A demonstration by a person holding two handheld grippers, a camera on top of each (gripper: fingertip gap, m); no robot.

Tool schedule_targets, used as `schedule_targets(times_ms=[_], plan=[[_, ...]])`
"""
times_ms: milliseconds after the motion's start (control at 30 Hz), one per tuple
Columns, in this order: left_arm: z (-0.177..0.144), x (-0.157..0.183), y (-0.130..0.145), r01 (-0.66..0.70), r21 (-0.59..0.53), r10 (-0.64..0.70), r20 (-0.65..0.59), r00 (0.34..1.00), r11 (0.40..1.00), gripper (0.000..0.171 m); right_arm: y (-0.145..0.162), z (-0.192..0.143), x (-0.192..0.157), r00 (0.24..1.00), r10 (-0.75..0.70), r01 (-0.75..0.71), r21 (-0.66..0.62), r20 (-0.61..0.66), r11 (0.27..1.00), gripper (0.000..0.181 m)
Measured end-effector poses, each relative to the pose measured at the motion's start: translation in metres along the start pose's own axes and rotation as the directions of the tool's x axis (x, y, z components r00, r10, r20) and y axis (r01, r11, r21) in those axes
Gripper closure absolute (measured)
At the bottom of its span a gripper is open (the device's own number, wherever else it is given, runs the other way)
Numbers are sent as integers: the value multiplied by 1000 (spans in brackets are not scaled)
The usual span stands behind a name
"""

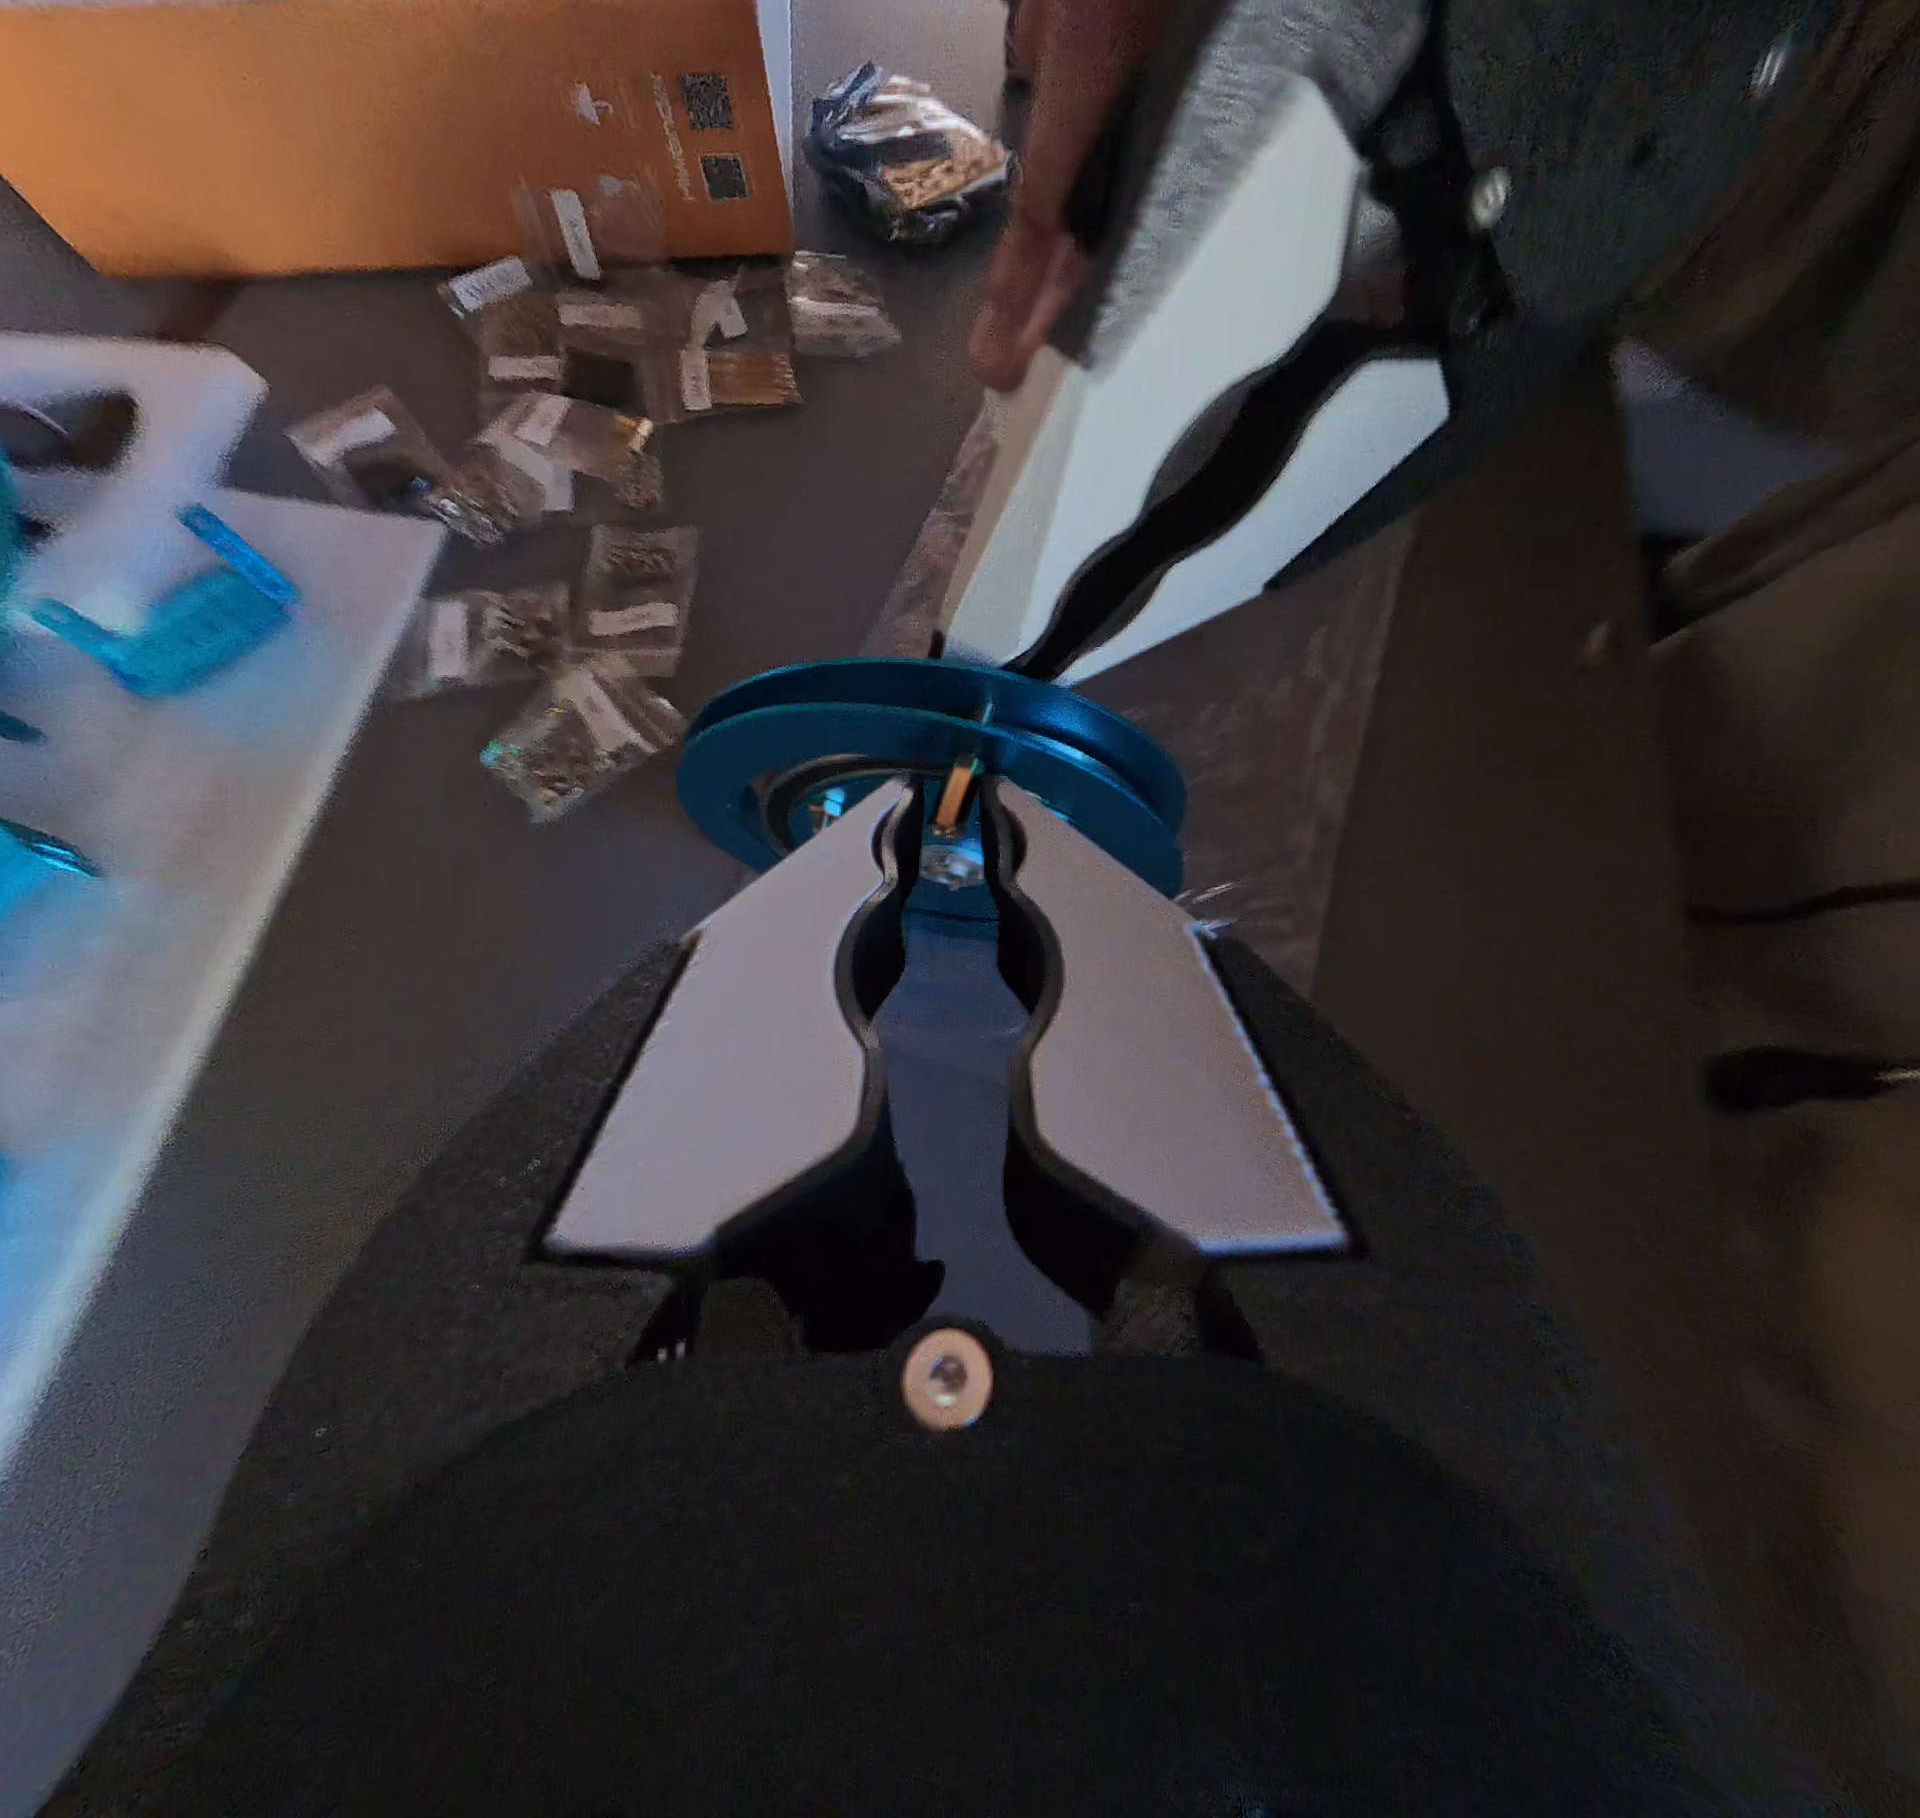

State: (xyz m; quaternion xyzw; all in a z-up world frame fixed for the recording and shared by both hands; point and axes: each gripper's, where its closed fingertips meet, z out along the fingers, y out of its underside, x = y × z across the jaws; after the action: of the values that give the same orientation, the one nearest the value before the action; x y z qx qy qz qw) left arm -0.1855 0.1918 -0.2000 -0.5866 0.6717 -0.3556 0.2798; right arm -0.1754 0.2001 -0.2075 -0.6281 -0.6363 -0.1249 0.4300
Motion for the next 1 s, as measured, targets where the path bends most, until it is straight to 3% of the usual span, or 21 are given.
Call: schedule_targets(times_ms=[100, 200, 300, 400, 467, 567, 633, 700, 800, 833, 867, 900, 933, 967, 1000], plan=[[-1, 2, 2, 139, 69, -130, -118, 984, 988, 157, -3, -1, -1, 993, -91, 92, 10, -77, 996, 178], [0, 7, 1, 191, 71, -174, -202, 964, 979, 166, -3, 0, 3, 958, -219, 215, -40, -183, 976, 178], [-1, 13, 3, 294, -52, -296, -290, 910, 954, 167, -5, 1, 6, 896, -357, 343, -98, -265, 934, 178], [-4, 13, 5, 368, -178, -408, -331, 851, 913, 167, -9, 1, 6, 777, -521, 491, -178, -354, 853, 178], [-3, 11, 6, 256, -175, -297, -275, 915, 951, 167, -8, 2, 6, 791, -506, 472, -181, -345, 863, 178], [-2, 18, 8, -68, -193, 47, -112, 993, 979, 168, -9, -1, -7, 980, -180, 179, -16, -86, 984, 179], [1, 24, 12, -283, -234, 289, -10, 957, 930, 168, -12, -7, -21, 985, 31, -38, 38, 170, 999, 179], [5, 23, 11, -425, -288, 470, 108, 876, 858, 168, -10, -12, -27, 915, 184, -188, -24, 358, 982, 179], [8, 22, 8, -596, -404, 708, 233, 667, 694, 168, -9, -20, -37, 718, 376, -340, -175, 585, 924, 178], [8, 21, 6, -645, -442, 778, 270, 567, 624, 168, -10, -22, -39, 634, 433, -386, -223, 641, 895, 178], [9, 20, 4, -678, -474, 827, 305, 473, 562, 168, -11, -26, -42, 500, 517, -450, -302, 694, 841, 178], [8, 18, 1, -697, -509, 862, 341, 376, 505, 169, -13, -29, -43, 322, 608, -515, -404, 726, 756, 179], [7, 16, -4, -719, -549, 895, 370, 248, 426, 169, -17, -34, -43, 93, 670, -559, -519, 736, 647, 179], [5, 13, -8, -723, -598, 913, 392, 114, 347, 169, -22, -38, -41, -138, 682, -577, -618, 718, 534, 178], [4, 12, -11, -724, -622, 910, 413, 22, 300, 170, -24, -40, -39, -337, 664, -560, -709, 668, 429, 179]])
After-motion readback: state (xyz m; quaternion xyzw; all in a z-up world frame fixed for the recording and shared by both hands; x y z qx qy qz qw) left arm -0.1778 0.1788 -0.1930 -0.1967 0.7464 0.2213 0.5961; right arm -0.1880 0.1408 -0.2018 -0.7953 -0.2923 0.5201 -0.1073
